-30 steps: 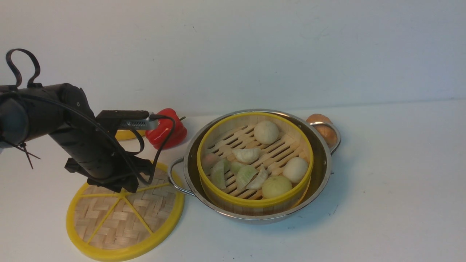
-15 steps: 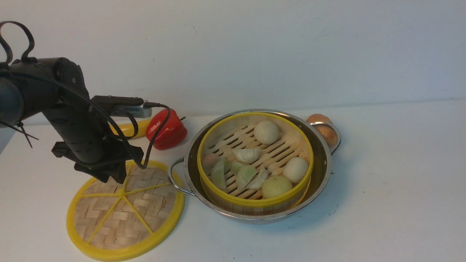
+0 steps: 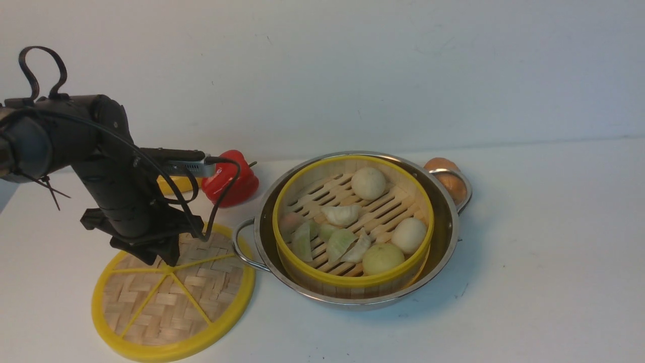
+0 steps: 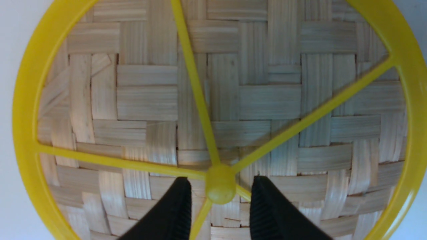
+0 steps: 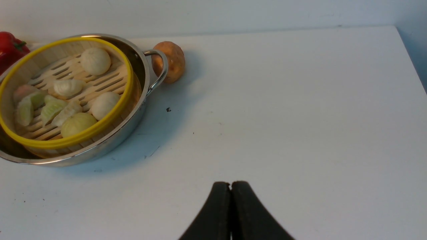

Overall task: Place the steamer in the pot on the white table, and put the lid on the steamer.
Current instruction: 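Grasp the bamboo steamer lid lying on the table by its centre knob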

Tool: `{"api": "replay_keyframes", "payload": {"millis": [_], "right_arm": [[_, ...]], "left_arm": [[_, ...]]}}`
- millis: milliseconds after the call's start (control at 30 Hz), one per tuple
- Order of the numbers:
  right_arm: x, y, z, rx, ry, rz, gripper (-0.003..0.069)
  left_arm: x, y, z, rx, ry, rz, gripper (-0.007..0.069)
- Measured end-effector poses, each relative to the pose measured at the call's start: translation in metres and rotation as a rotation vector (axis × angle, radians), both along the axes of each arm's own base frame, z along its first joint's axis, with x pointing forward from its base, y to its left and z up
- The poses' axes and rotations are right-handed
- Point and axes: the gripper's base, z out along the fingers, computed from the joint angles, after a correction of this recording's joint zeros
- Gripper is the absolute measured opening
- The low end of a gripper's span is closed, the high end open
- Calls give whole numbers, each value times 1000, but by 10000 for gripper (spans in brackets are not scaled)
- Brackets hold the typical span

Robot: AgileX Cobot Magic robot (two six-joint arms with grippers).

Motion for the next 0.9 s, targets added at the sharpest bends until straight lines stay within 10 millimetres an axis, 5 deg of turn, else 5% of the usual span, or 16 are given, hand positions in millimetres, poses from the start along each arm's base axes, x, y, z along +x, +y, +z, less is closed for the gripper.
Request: {"api": "replay_keyframes", "payload": {"millis": [900], "right_arm": [[0, 0, 0, 0, 0, 0, 27]], "left_arm": [[2, 0, -7, 1, 13, 0, 241]]}}
